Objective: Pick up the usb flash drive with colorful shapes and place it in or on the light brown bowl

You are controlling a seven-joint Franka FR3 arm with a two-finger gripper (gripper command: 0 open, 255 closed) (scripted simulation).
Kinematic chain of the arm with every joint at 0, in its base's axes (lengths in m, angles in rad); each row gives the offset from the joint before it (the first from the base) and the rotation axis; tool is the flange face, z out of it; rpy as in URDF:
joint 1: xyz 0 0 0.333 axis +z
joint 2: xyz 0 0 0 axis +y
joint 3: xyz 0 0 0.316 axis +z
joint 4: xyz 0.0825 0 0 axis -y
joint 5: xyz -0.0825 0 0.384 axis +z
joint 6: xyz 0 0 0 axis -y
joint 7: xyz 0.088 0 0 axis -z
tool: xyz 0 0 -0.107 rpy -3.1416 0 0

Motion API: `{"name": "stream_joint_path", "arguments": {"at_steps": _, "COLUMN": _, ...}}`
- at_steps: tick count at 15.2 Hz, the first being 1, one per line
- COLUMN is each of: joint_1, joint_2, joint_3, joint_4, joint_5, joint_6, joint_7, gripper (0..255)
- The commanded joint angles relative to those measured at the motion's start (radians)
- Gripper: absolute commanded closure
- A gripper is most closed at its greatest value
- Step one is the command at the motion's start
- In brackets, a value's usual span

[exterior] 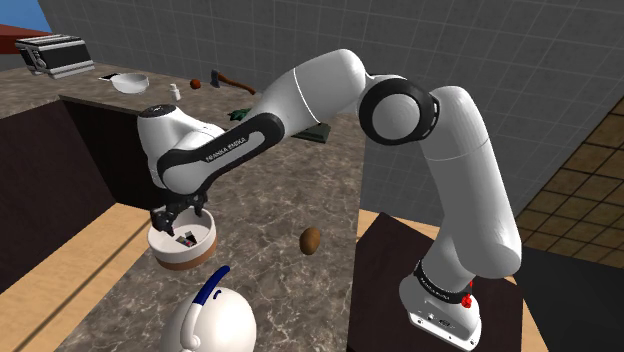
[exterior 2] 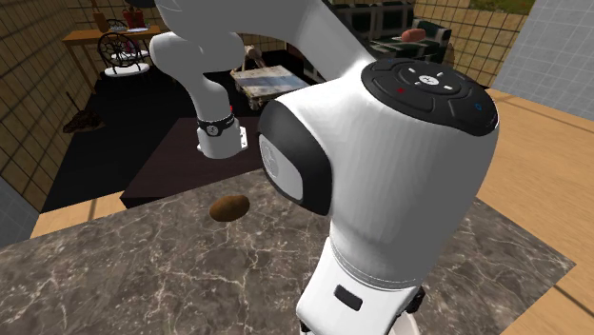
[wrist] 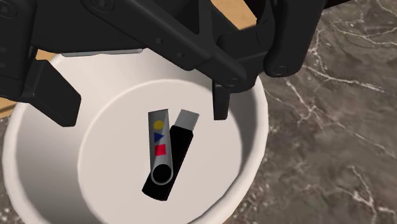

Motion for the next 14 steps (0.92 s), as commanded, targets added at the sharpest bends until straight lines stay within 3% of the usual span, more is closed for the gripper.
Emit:
{"name": "stream_joint_path", "arguments": {"at_steps": 1, "joint_1": 0.0, "joint_2": 0.0, "joint_3": 0.0, "joint_4": 0.0, "joint_5": 0.0, "joint_6": 0.0, "joint_7": 0.0, "gripper": 0}}
{"name": "stream_joint_path", "arguments": {"at_steps": 6, "joint_1": -0.01, "joint_2": -0.065, "joint_3": 0.015, "joint_4": 0.026, "joint_5": 0.022, "joint_6": -0.089, "joint_7": -0.013, "gripper": 0}}
{"name": "stream_joint_path", "arguments": {"at_steps": 14, "joint_1": -0.01, "joint_2": -0.065, "joint_3": 0.015, "joint_4": 0.026, "joint_5": 0.022, "joint_6": -0.089, "joint_7": -0.013, "gripper": 0}}
